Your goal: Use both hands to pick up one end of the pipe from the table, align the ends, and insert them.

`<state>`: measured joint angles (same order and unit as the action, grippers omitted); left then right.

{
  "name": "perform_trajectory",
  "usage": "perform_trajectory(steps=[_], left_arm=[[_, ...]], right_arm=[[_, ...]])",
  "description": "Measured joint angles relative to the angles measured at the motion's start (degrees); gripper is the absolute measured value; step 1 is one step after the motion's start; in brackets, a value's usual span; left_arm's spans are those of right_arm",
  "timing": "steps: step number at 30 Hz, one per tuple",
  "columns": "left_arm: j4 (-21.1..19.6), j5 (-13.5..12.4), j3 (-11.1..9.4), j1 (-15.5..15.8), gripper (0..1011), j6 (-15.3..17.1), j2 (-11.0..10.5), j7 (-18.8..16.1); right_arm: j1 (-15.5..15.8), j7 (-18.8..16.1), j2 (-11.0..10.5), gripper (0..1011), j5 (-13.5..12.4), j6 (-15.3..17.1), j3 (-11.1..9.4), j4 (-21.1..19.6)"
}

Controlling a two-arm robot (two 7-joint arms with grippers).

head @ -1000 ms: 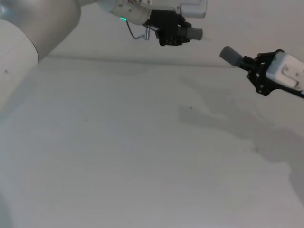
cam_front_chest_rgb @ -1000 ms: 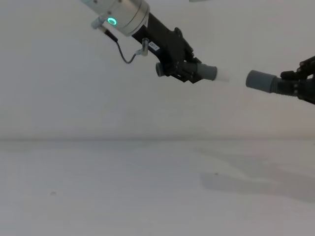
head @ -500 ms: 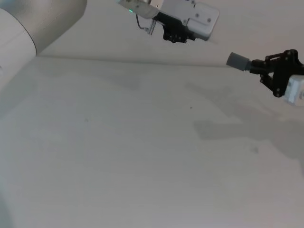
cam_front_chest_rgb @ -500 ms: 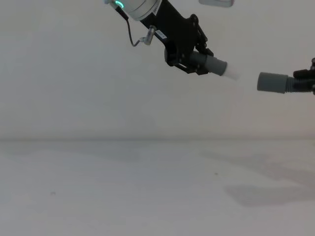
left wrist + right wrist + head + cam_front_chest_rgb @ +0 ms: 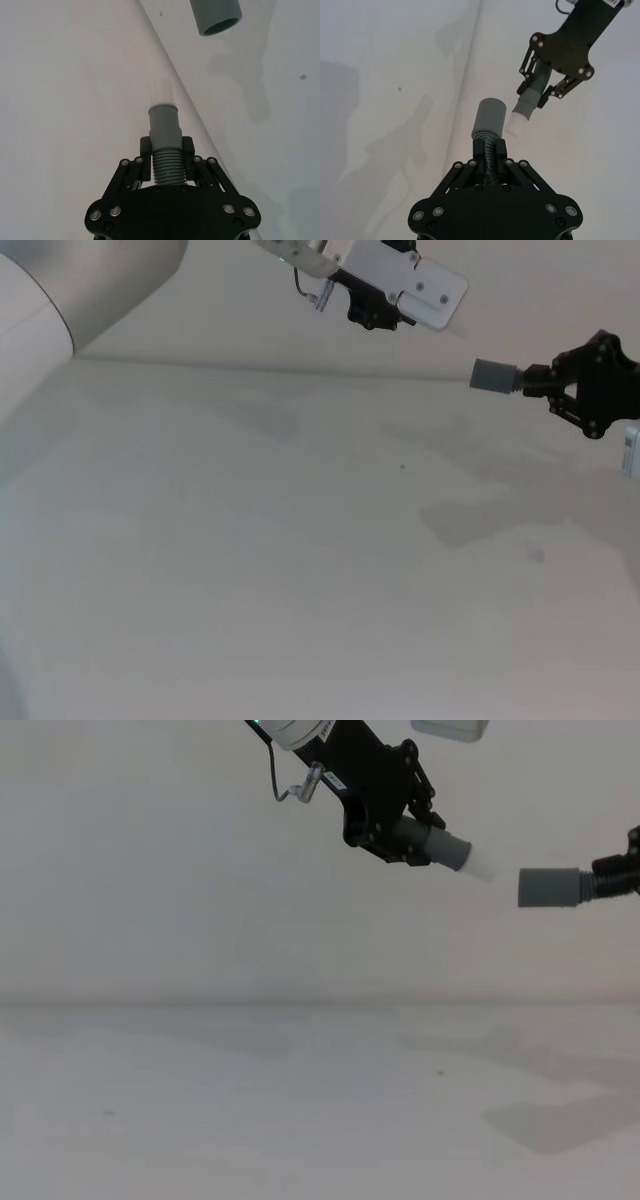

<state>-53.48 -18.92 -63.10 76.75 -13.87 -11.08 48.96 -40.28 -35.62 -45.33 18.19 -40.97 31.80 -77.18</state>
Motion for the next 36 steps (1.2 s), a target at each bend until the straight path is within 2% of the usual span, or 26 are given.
perform_trajectory(steps=[5, 10, 19, 20, 25, 32, 36], left_arm=[[-1.0, 0.7, 0.9, -0.9, 352, 1.4, -0.3, -0.1], [-2.5, 1.7, 2.2, -2.3, 352, 3.5, -0.8, -0.6], [-7.2, 4.4, 5.4, -6.0, 352, 9.3, -2.1, -2.2], [-7.5, 4.5, 5.6, -6.2, 352, 9.7, -2.2, -2.3], [-9.0, 5.2, 6.6, -7.4, 352, 11.5, -2.6, -2.7], [-10.4, 5.9, 7.5, -8.4, 352, 13.2, -2.9, -3.1], [-10.9, 6.2, 7.8, -8.8, 352, 13.8, -3.1, -3.2]], right_arm=[[-1.1, -0.3, 0.6, 137, -0.6, -1.3, 0.4, 1.1], [-1.6, -0.4, 1.4, 137, -2.2, -0.9, 0.5, 1.8], [-1.3, -1.2, 2.5, 137, -5.6, 3.8, 0.2, 2.2], [-1.1, -1.5, 2.7, 137, -6.4, 5.2, 0.1, 2.3], [-0.8, -2.2, 2.9, 137, -7.4, 7.7, 0.0, 2.6], [-0.9, -3.1, 2.5, 137, -7.8, 9.4, 0.0, 3.3], [-1.3, -3.4, 1.5, 137, -7.4, 9.6, 0.0, 3.8]])
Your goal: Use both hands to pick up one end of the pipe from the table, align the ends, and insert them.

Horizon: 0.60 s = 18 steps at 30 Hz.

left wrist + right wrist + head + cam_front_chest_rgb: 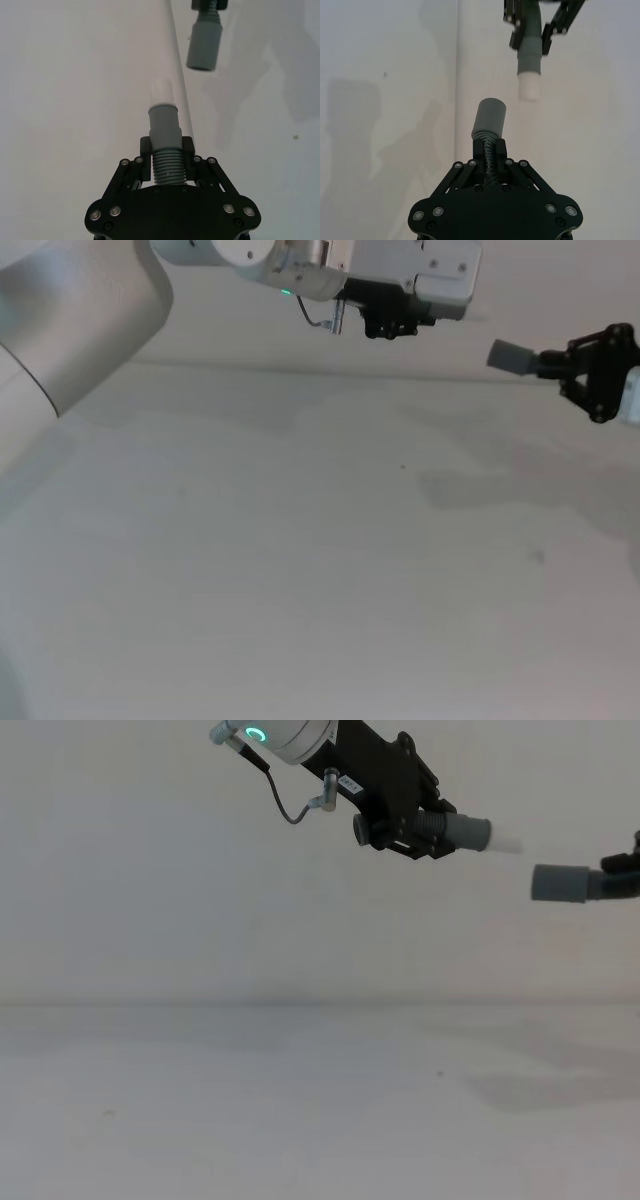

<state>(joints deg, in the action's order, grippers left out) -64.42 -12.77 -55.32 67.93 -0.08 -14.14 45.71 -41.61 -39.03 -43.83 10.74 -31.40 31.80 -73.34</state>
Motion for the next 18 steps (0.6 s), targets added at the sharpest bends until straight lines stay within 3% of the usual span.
perform_trajectory(steps=[8, 18], left_arm=[[-0.7, 0.3, 0.4, -0.5, 352, 0.8, -0.2, -0.2], [-0.5, 0.0, 0.3, -0.3, 352, -0.5, 0.3, 0.0]], right_arm=[[-1.4, 0.4, -1.7, 137, 1.9, -1.4, -0.5, 1.0], [-4.2, 2.0, -2.3, 137, 4.7, -6.0, -0.8, 2.3]])
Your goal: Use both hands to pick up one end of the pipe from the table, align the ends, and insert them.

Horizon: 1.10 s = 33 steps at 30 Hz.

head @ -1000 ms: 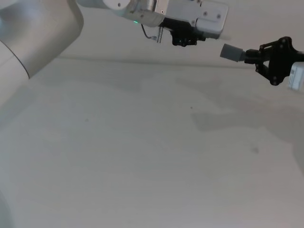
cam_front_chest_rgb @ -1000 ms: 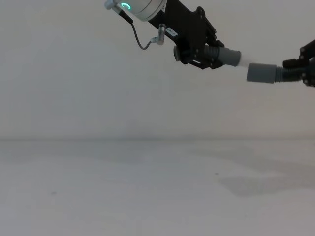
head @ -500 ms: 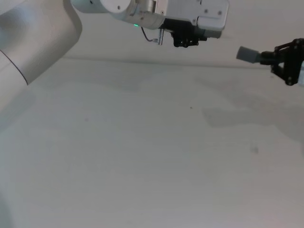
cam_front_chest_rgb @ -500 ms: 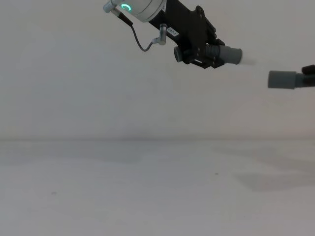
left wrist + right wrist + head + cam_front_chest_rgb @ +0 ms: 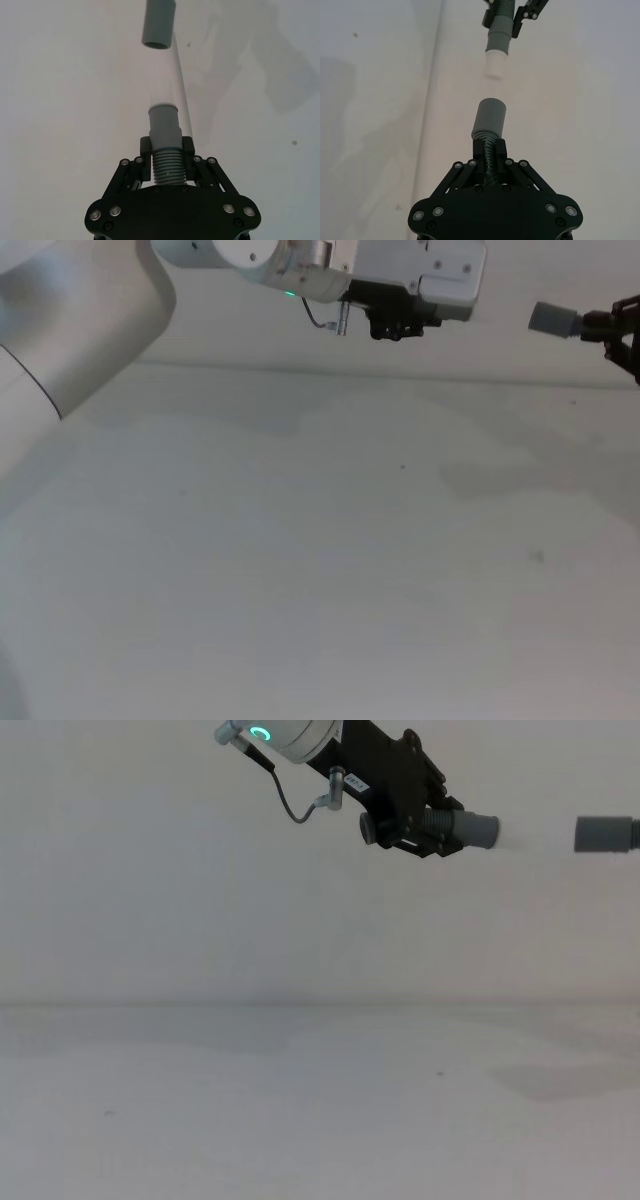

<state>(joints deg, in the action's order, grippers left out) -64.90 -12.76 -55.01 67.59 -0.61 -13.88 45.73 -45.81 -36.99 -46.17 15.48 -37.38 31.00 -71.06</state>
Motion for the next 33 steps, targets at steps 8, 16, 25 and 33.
perform_trajectory(steps=[8, 16, 25, 33], left_arm=[[0.2, -0.4, -0.2, 0.3, 352, -1.1, 0.4, 0.3], [0.4, -0.7, -0.3, 0.4, 352, -1.7, 0.6, 0.4], [0.4, -0.8, -0.4, 0.5, 352, -2.1, 0.7, 0.5], [0.5, -0.8, -0.5, 0.5, 352, -2.2, 0.7, 0.6]], right_arm=[[-1.3, 0.8, 0.3, 137, 1.9, -2.4, 0.6, 0.7], [-1.7, 1.2, 0.4, 137, 3.0, -3.2, 1.4, 0.9], [-1.4, 1.2, 0.3, 137, 2.7, -2.6, 1.7, 0.5], [-0.7, 1.1, 0.7, 137, 1.0, -2.6, 1.6, 0.3]])
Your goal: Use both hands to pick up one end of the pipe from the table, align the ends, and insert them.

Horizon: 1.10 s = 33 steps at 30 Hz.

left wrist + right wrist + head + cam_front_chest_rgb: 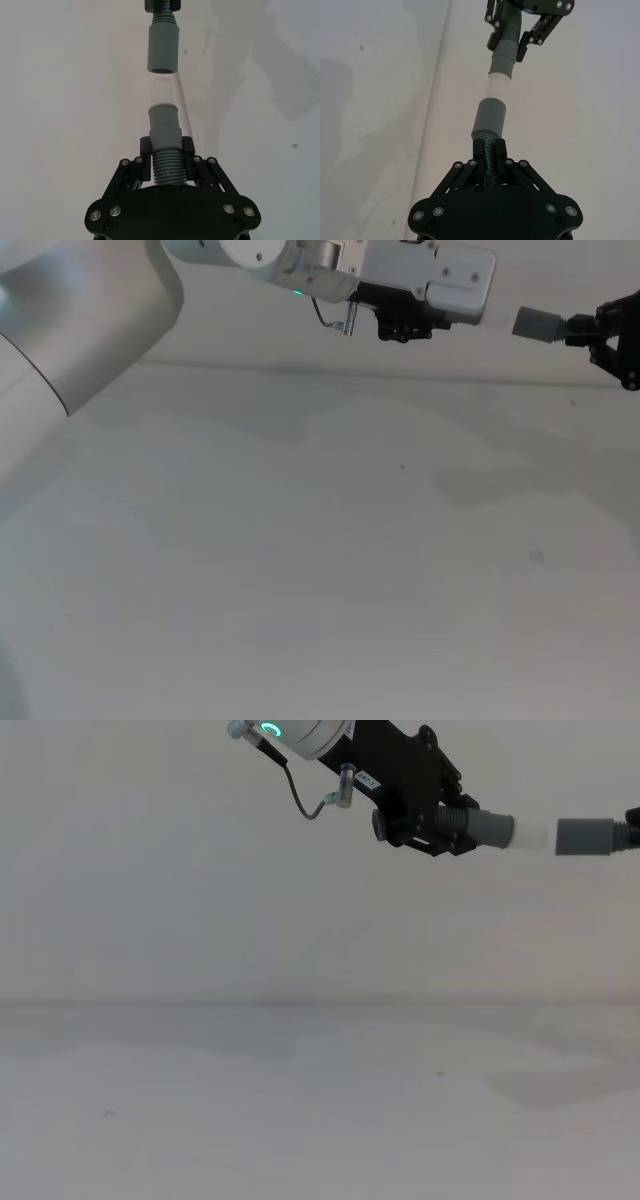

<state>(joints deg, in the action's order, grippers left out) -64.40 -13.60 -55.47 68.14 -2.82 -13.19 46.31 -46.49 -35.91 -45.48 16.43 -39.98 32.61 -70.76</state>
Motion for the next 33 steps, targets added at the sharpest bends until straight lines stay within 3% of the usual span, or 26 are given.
perform_trajectory(steps=[13, 33], left_arm=[[0.0, -0.1, 0.0, 0.0, 352, -0.1, 0.0, 0.0], [0.0, -0.1, 0.0, 0.0, 352, -0.1, 0.0, 0.0]], right_arm=[[0.5, -0.5, 0.8, 137, -2.2, -1.5, -0.4, 0.1], [-0.4, -1.0, 2.0, 137, -2.5, -2.3, -0.5, 1.6]])
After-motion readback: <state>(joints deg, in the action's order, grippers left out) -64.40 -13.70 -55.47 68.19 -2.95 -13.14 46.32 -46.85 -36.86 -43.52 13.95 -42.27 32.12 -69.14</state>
